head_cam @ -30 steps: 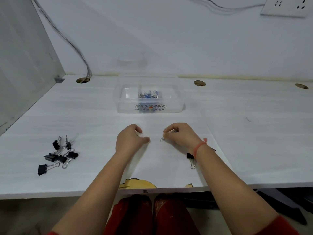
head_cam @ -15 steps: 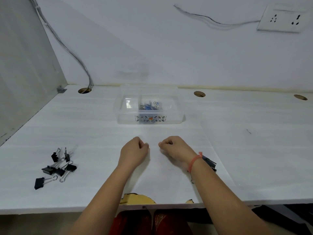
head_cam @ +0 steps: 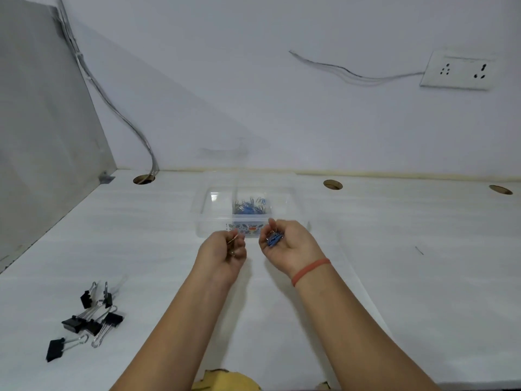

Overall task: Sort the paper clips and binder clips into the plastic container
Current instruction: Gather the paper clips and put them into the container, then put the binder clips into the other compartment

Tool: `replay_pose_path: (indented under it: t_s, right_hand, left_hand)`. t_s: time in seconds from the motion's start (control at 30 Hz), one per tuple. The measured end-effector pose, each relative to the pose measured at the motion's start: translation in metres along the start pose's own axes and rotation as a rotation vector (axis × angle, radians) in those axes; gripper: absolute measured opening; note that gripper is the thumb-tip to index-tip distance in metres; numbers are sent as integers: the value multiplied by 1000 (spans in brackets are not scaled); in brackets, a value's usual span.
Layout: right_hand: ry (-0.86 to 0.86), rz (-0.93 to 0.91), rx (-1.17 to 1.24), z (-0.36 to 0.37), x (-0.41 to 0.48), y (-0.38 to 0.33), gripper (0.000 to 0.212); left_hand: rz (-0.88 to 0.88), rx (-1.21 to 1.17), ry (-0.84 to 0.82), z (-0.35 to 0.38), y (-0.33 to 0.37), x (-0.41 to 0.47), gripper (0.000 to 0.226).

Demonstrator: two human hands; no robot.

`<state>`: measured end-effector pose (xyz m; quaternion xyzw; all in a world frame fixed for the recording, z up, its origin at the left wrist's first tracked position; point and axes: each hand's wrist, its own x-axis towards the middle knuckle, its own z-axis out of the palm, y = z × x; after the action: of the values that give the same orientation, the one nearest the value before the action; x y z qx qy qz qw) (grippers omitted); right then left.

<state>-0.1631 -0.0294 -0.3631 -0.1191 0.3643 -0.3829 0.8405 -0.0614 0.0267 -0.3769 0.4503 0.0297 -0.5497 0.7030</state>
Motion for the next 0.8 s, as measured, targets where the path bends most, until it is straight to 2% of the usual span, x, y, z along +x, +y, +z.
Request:
replay_pose_path:
  t_s: [0.1, 0.2, 0.3, 0.33, 0.4, 0.43, 0.5, 0.6, 0.73, 0.8]
  right_hand:
    - [27, -80, -48, 32, 9, -16, 20]
    - [64, -137, -115, 60, 28, -34, 21]
    - [71, -154, -275, 83, 49, -45, 17]
    - [65, -147, -374, 89, 57, -47, 25]
    - [54, -92, -566, 94, 68, -50, 52]
    - [50, -61, -623, 96, 75, -50, 63]
    - [69, -25, -647, 98, 85, -52, 74]
    - [100, -59, -625, 95, 92, -54, 73]
    - [58, -102, -588, 79, 69, -50, 53]
    - [16, -153, -510, 65, 46, -48, 33]
  left_hand:
    - [50, -29, -38, 26, 25, 11, 25]
    - [141, 41, -22, 53, 46, 30, 24]
    - [145, 148, 6, 74, 56, 55, 30]
    - [133, 203, 1, 80, 59, 65, 34]
    - [73, 393, -19, 86, 63, 82, 58]
    - [35, 518, -30, 88, 66, 92, 70]
    - [-19, 675, -57, 88, 68, 102, 80]
    - [21, 712, -98, 83, 69, 111, 70]
    - [241, 736, -62, 75, 61, 93, 35]
    - [378, 708, -69, 68, 54, 74, 17]
